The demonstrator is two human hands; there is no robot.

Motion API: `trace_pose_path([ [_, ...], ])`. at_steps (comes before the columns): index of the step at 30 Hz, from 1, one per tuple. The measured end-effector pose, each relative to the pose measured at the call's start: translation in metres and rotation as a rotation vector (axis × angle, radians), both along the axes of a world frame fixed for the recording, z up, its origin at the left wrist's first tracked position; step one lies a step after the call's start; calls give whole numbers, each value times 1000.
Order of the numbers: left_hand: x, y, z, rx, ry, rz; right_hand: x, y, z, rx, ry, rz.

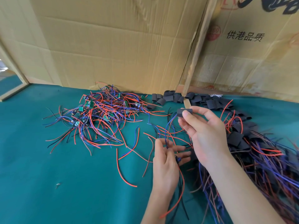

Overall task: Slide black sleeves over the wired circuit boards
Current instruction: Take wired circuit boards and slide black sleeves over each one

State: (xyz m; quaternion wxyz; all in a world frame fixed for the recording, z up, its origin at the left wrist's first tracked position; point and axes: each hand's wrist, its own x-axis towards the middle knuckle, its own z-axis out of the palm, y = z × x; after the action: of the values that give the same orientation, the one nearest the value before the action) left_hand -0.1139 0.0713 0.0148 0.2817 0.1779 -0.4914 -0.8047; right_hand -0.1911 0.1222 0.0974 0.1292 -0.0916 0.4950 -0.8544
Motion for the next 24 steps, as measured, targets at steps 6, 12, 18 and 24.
trace_pose_path([
  [6,2,1,1,-69,-32,0,-9,10,7,135,116,38],
  [12,3,0,3,-92,-54,-56,-21,28,15,470,229,263],
  [18,6,2,7,-158,-45,-133,-2,26,-3,546,172,317],
  [24,7,1,12,-101,-23,-169,2,20,-5,803,379,297],
])
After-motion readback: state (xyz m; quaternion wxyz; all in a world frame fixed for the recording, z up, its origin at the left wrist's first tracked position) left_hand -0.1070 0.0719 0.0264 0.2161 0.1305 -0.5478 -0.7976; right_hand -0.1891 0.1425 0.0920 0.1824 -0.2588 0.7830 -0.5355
